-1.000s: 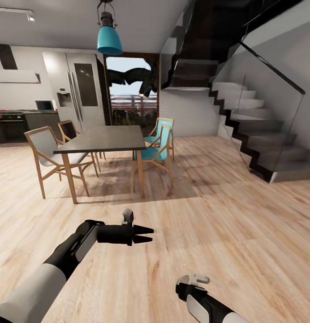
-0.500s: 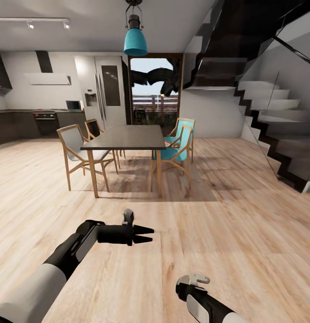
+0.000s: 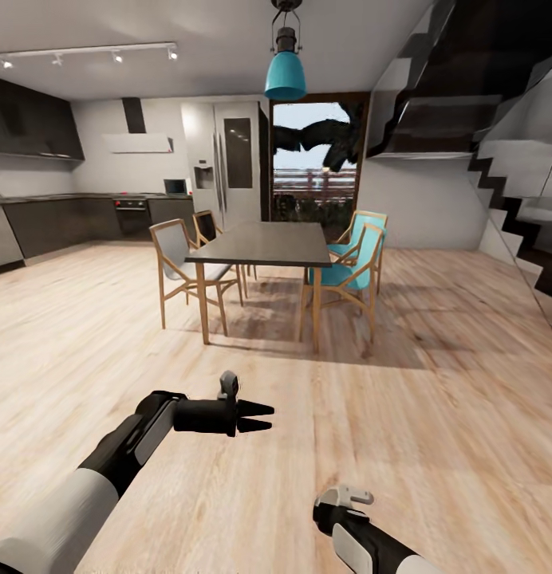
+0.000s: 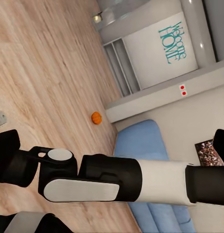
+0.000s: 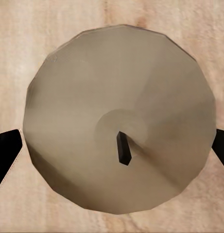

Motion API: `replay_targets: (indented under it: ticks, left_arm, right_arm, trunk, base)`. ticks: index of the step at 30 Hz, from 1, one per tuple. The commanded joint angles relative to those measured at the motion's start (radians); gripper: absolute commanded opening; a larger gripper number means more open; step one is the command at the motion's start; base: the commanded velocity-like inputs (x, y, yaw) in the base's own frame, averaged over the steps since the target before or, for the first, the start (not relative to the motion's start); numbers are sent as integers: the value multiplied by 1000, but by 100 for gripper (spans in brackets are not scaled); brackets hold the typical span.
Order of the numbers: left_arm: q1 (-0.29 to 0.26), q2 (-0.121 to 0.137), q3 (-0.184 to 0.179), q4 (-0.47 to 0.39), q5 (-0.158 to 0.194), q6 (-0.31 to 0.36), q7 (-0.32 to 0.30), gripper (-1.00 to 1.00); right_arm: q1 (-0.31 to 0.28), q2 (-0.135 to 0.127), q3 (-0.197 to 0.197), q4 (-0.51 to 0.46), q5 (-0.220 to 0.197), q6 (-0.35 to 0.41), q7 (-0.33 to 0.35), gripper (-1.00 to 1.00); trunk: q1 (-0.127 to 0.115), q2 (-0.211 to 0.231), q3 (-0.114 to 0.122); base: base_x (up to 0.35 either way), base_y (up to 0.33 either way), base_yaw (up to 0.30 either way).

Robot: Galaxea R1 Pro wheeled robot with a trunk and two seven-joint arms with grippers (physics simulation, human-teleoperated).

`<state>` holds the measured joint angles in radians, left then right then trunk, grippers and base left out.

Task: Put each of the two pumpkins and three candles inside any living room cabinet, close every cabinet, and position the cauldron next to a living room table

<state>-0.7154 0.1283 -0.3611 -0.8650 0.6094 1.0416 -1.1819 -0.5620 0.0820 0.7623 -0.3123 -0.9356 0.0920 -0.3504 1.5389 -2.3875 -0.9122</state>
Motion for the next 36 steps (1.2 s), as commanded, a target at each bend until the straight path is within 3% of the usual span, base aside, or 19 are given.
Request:
replay_targets:
  ticks: [1, 36]
  left_arm:
    - [-1, 1, -3, 1, 3, 6, -2, 100]
    - [-1, 1, -3, 2, 3, 6, -1, 100]
  right_arm:
    - [-1, -1, 8, -2, -2, 5, -7, -100]
    - [-1, 0, 8, -2, -2, 5, -7, -100]
  trunk:
    - [0, 0, -1]
    - [0, 0, -1]
  base:
    - [0, 0, 293]
    - [0, 0, 293]
